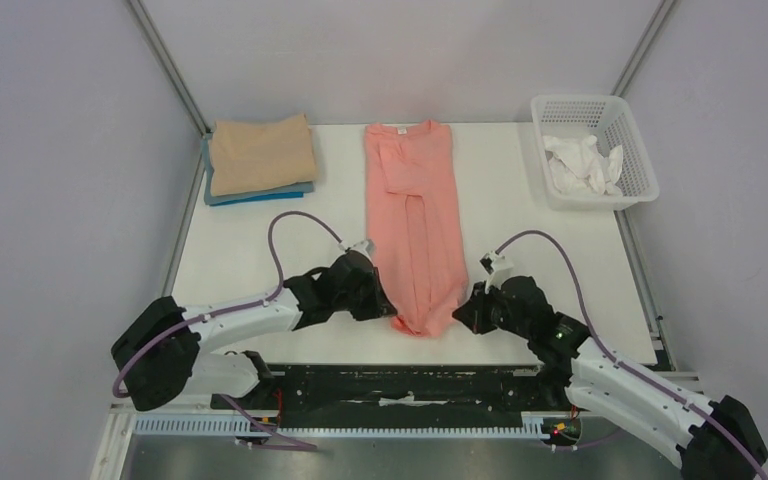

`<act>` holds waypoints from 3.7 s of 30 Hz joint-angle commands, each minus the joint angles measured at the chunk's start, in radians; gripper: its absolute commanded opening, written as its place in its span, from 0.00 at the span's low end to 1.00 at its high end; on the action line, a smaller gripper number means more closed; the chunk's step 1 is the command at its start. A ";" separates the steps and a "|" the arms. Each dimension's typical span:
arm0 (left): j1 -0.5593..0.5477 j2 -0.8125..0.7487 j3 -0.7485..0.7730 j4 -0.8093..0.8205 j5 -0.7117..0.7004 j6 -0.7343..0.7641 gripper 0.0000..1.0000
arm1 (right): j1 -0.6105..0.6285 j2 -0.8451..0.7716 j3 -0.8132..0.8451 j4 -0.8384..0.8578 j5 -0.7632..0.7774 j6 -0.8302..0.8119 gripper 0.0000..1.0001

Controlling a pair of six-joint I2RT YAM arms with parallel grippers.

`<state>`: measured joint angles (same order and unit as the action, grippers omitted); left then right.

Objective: Fold and stack the t-shirts
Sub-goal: Fold the folded rectangular tshirt in 1/3 of the way, then grab one side of the 2/3 rectangular tshirt with both arms

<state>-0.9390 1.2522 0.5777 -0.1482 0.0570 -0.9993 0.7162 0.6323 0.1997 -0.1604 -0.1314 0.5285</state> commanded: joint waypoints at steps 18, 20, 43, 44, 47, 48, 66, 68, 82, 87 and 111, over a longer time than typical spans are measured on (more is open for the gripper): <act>0.414 0.423 0.557 -0.073 0.038 0.210 0.02 | -0.189 0.659 0.543 0.338 0.296 -0.156 0.00; 0.431 0.463 0.603 -0.080 0.041 0.226 0.02 | -0.218 0.705 0.577 0.351 0.259 -0.170 0.00; 0.544 0.876 1.038 -0.195 0.180 0.359 0.05 | -0.361 1.093 0.801 0.455 0.097 -0.228 0.00; 0.545 0.886 1.044 -0.195 0.178 0.360 0.06 | -0.367 1.107 0.809 0.459 0.086 -0.224 0.00; 0.555 0.908 1.070 -0.203 0.161 0.358 0.13 | -0.382 1.167 0.851 0.464 0.051 -0.227 0.01; 0.560 0.918 1.086 -0.212 0.158 0.359 0.17 | -0.390 1.188 0.868 0.460 0.040 -0.223 0.05; 0.572 0.621 0.777 -0.188 0.095 0.346 0.80 | -0.412 0.936 0.648 0.413 -0.023 -0.213 0.98; 0.554 0.585 0.684 -0.170 0.117 0.329 0.81 | -0.410 0.892 0.572 0.416 -0.070 -0.197 0.98; 0.501 0.545 0.420 -0.064 0.129 0.251 0.53 | -0.400 0.855 0.361 0.468 -0.114 -0.104 0.86; 0.497 0.573 0.414 -0.054 0.134 0.250 0.38 | -0.400 0.906 0.360 0.488 -0.122 -0.075 0.71; 0.474 0.504 0.266 0.022 0.121 0.238 0.02 | -0.358 0.888 0.218 0.596 -0.125 -0.094 0.00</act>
<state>-0.4412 1.8019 0.9466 -0.0635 0.2382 -0.7532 0.3267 1.6100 0.5171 0.4648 -0.2592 0.4480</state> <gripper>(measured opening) 0.037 0.011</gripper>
